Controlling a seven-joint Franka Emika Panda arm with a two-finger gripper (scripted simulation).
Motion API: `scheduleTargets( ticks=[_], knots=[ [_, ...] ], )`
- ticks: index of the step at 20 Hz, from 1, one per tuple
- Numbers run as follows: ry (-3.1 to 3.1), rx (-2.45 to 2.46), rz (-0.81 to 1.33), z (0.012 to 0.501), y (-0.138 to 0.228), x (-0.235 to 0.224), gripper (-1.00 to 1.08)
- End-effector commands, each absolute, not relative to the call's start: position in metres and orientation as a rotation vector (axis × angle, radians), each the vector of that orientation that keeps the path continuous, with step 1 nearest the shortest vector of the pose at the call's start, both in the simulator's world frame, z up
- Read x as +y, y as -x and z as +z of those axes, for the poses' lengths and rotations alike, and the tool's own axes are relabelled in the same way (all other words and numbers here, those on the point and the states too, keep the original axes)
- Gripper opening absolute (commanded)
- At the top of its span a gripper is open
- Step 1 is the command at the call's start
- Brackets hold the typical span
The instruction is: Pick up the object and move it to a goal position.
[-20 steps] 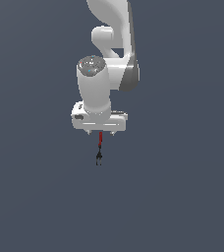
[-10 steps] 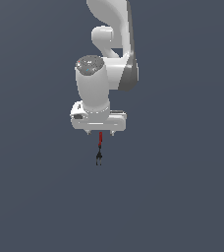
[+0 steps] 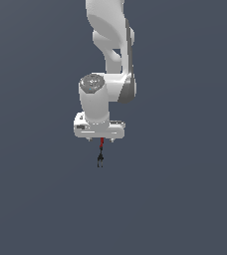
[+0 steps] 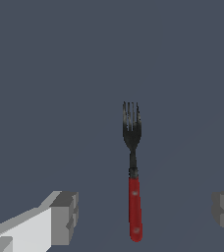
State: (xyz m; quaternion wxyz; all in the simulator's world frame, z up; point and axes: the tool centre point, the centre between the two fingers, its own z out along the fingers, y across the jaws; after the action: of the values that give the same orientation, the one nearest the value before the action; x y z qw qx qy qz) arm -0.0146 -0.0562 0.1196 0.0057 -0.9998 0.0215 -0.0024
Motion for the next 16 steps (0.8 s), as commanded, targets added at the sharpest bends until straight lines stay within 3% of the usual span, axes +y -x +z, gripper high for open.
scheduleTargets(
  ticks=[1, 8, 16],
  knots=[
    [3.134, 0.053, -0.005, 0.1, 0.019, -0.059, 1.0],
    [3.14, 0.024, -0.001, 0.064, 0.028, -0.064, 1.0],
    [3.141, 0.02, 0.002, 0.056, 0.03, -0.065, 1.0]
  ],
)
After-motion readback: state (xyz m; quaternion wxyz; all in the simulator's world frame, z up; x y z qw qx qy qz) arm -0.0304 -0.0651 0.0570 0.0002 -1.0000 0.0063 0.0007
